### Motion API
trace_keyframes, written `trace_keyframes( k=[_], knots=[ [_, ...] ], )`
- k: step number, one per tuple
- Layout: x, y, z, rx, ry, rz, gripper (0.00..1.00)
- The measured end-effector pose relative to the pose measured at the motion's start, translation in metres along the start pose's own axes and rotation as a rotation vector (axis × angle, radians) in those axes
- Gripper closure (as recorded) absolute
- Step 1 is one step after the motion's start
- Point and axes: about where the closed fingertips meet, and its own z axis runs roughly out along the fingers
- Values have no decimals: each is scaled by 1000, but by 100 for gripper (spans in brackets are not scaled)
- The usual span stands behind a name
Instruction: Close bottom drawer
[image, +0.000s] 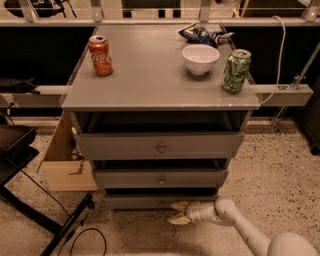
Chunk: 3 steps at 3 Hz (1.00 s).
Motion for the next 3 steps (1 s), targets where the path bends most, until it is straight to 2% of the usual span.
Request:
trace_keyframes(
  k=[2, 3],
  knots=[
    [-22, -17, -101, 147, 359, -115, 88],
    [-64, -22, -156, 271, 474, -200, 100]
  ],
)
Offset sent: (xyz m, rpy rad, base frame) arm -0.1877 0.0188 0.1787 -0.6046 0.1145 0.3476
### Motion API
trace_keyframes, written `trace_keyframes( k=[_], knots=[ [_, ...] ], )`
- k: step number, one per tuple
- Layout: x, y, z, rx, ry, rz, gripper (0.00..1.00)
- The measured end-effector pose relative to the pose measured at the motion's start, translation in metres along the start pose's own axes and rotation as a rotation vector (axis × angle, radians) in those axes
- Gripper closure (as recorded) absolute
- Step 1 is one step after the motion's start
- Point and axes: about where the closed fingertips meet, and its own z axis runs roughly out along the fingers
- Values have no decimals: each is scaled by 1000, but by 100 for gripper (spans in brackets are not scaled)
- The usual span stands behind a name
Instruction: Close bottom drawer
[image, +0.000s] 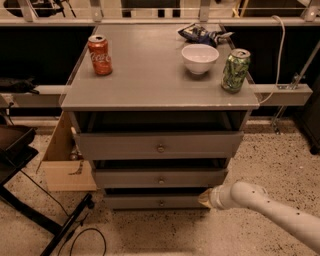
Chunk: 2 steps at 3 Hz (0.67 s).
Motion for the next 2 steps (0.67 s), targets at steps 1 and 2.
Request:
trace_keyframes(
  k=[1, 2],
  knots=[
    [-27, -8, -59, 98, 60, -69, 100],
    [-70, 19, -112, 114, 91, -103, 100]
  ],
)
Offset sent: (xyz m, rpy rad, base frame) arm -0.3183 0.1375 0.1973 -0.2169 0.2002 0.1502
